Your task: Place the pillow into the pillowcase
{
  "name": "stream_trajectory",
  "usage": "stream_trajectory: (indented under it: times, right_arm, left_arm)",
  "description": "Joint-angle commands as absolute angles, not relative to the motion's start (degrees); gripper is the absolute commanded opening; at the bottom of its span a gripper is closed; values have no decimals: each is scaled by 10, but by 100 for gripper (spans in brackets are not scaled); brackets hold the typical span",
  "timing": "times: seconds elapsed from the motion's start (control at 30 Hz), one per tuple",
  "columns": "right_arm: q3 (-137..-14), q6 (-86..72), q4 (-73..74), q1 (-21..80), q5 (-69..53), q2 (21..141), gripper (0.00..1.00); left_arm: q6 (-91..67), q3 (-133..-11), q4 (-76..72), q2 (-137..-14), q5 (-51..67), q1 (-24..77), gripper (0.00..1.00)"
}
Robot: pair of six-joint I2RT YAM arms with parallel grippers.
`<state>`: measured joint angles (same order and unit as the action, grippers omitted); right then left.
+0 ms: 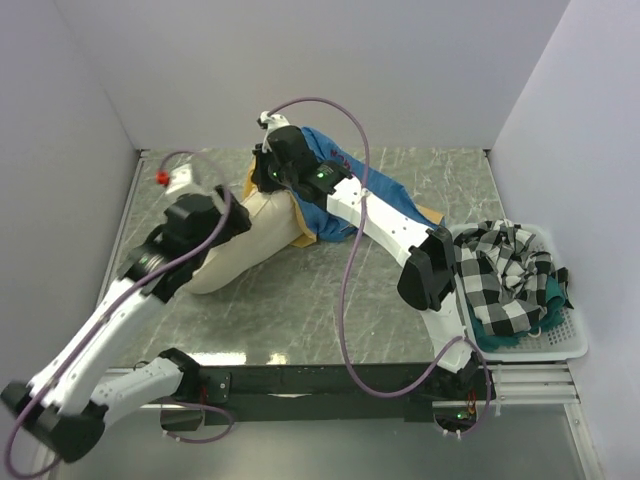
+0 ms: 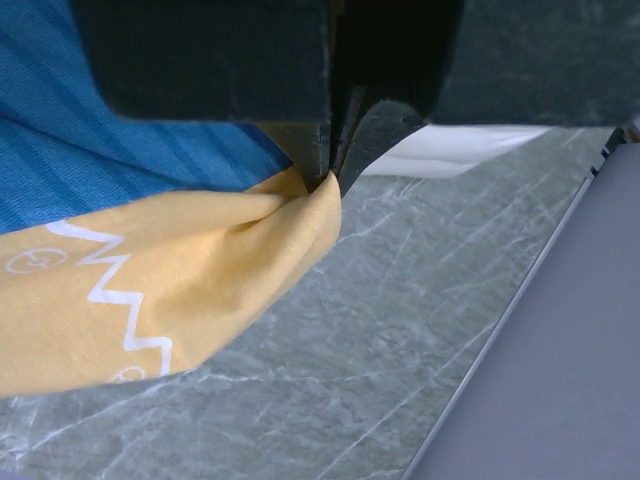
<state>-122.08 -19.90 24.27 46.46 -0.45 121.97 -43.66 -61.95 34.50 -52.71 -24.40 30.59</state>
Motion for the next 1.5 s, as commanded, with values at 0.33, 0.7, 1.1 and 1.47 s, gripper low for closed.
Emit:
stream_trajectory:
  times: [0.33, 0.7, 1.1, 1.47]
  right_arm:
    - [-1256, -194, 294, 445, -42, 1215, 0]
    - [-1065, -149, 202, 444, 38, 1014, 74]
    - [-754, -134, 40, 439, 98, 786, 93]
    - [-773, -94, 2, 435, 135, 916, 87]
  left_arm:
    - [-272, -636, 301, -622, -170, 311, 69]
    - [-328, -721, 355, -677, -140, 309, 1]
    - [-344, -746, 356, -691, -77, 272, 1]
    - [-343, -767, 366, -702, -53, 262, 1]
